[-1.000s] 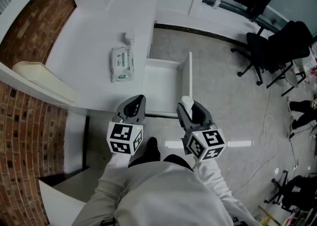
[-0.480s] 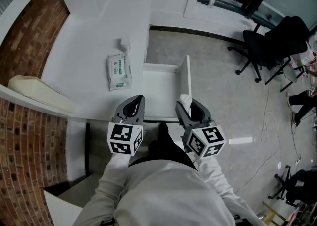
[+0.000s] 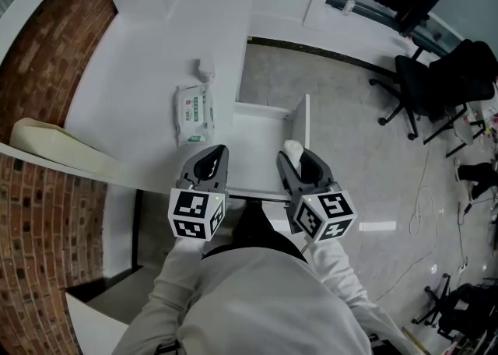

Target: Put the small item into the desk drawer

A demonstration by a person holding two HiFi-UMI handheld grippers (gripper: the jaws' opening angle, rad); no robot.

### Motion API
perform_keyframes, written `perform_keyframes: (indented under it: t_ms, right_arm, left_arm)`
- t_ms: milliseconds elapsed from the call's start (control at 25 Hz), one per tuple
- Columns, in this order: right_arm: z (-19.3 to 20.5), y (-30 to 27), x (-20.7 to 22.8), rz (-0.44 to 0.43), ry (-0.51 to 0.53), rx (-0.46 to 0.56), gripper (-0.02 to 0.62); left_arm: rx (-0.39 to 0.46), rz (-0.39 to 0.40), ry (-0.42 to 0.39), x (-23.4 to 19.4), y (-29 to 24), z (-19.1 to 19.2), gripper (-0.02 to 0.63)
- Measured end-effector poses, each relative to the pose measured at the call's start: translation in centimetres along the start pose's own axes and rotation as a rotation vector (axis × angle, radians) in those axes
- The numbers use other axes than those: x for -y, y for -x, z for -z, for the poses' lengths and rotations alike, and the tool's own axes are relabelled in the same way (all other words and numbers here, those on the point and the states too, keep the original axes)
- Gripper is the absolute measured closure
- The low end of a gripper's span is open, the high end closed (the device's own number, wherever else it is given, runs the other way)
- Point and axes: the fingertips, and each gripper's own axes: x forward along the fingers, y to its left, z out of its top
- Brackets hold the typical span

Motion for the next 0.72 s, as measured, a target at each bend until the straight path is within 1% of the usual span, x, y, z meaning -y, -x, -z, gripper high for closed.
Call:
perform_keyframes:
  t_ms: [520, 720]
  right_arm:
    - [-0.3, -5.4, 1.7, -0.053, 0.016, -0.062, 0.405]
    - [0.5, -7.5, 2.1, -0.082, 0.031, -0.106, 0.405]
  left_arm:
    - [-0.028, -0.066, 0.038, -2.7, -2.2, 0.4, 0.587]
    - [-0.034, -0.086, 0.042, -3.0, -2.9, 0.4, 0.588]
